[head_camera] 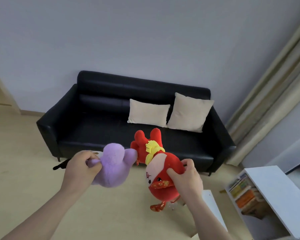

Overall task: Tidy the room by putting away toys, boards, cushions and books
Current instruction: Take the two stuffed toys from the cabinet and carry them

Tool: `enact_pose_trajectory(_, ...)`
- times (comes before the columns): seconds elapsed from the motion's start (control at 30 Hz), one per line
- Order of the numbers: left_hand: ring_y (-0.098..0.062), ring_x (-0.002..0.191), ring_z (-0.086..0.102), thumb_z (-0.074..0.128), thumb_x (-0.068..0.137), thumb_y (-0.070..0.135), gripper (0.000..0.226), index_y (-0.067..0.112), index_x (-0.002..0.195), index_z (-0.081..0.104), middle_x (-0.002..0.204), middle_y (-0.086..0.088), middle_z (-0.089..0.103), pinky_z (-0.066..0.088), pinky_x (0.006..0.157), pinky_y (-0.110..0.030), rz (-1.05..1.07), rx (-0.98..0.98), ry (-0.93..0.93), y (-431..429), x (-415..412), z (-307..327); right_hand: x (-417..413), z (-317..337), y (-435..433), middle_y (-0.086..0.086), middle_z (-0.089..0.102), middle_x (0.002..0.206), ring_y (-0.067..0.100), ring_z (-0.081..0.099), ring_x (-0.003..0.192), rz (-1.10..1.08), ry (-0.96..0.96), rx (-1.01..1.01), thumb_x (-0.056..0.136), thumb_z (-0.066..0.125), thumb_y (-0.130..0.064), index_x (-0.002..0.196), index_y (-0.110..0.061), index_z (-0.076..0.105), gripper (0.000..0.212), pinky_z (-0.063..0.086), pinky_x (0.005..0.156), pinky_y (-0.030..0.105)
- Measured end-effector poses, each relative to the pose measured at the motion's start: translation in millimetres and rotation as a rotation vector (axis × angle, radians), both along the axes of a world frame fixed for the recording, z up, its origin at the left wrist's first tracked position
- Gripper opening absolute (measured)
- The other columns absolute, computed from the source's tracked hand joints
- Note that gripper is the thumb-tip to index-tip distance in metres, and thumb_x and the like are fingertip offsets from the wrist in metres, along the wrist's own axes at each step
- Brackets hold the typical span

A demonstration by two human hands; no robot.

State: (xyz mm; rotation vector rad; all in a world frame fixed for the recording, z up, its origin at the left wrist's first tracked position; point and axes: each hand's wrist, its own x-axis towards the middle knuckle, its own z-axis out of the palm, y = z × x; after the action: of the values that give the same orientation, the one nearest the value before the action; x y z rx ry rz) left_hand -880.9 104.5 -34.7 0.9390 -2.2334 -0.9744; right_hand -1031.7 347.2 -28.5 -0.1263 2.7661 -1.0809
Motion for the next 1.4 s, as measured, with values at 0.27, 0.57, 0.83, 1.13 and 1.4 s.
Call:
enact_pose_trajectory(0.27, -0.003, 0.072, 0.053, 0.067, 0.071, -0.001, 0.015, 0.009, 0.063, 0.060, 0.076, 0.011, 0.060, 0.038, 0.060, -0.019, -0.038, -0.010, -0.052, -135.0, -68.3, -5.1, -59.9, -14.1, -127.5, -0.007, 0.058, 0.111, 0.015, 0.058, 0.091, -0.043, -0.015, 0.029, 0.080, 0.069, -0.046, 0.123, -0.029, 0.042, 0.053, 0.053, 0.073, 0.030)
enact_pose_trajectory(0.57, -0.002, 0.072, 0.053, 0.068, 0.072, -0.001, 0.019, 0.013, 0.062, 0.060, 0.075, 0.013, 0.058, 0.035, 0.059, -0.015, -0.066, -0.051, -0.143, -259.2, -181.5, -15.1, -187.5, -40.0, -265.1, -0.007, 0.057, 0.112, 0.016, 0.059, 0.090, 0.000, -0.075, 0.035, 0.079, 0.070, -0.046, 0.120, -0.030, 0.040, 0.053, 0.048, 0.057, 0.024)
enact_pose_trajectory(0.83, -0.008, 0.074, 0.056, 0.066, 0.075, -0.002, 0.019, 0.011, 0.062, 0.060, 0.075, 0.020, 0.057, 0.036, 0.058, -0.016, -0.090, -0.024, -0.201, -353.2, -270.9, -17.3, -285.0, -49.9, -362.3, -0.009, 0.056, 0.113, 0.013, 0.056, 0.087, 0.047, -0.086, 0.098, 0.079, 0.070, -0.048, 0.121, -0.031, 0.039, 0.055, 0.045, 0.055, 0.022)
enact_pose_trajectory(1.13, -0.010, 0.077, 0.057, 0.067, 0.080, 0.005, 0.026, 0.026, 0.068, 0.057, 0.081, 0.017, 0.056, 0.038, 0.061, -0.011, -0.154, 0.046, -0.266, -484.6, -337.1, -59.2, -352.5, -87.5, -483.2, -0.009, 0.055, 0.104, 0.014, 0.059, 0.084, 0.078, -0.135, 0.201, 0.076, 0.070, -0.050, 0.116, -0.029, 0.041, 0.054, 0.050, 0.063, 0.027)
enact_pose_trajectory(1.4, -0.005, 0.072, 0.057, 0.067, 0.081, 0.008, 0.011, 0.017, 0.077, 0.063, 0.076, 0.008, 0.060, 0.037, 0.061, -0.011, -0.288, 0.057, -0.410, -613.9, -393.9, -114.0, -385.0, -130.9, -590.4, -0.009, 0.058, 0.107, 0.014, 0.061, 0.085, 0.068, -0.233, 0.357, 0.074, 0.068, -0.053, 0.117, -0.031, 0.041, 0.056, 0.052, 0.066, 0.028)
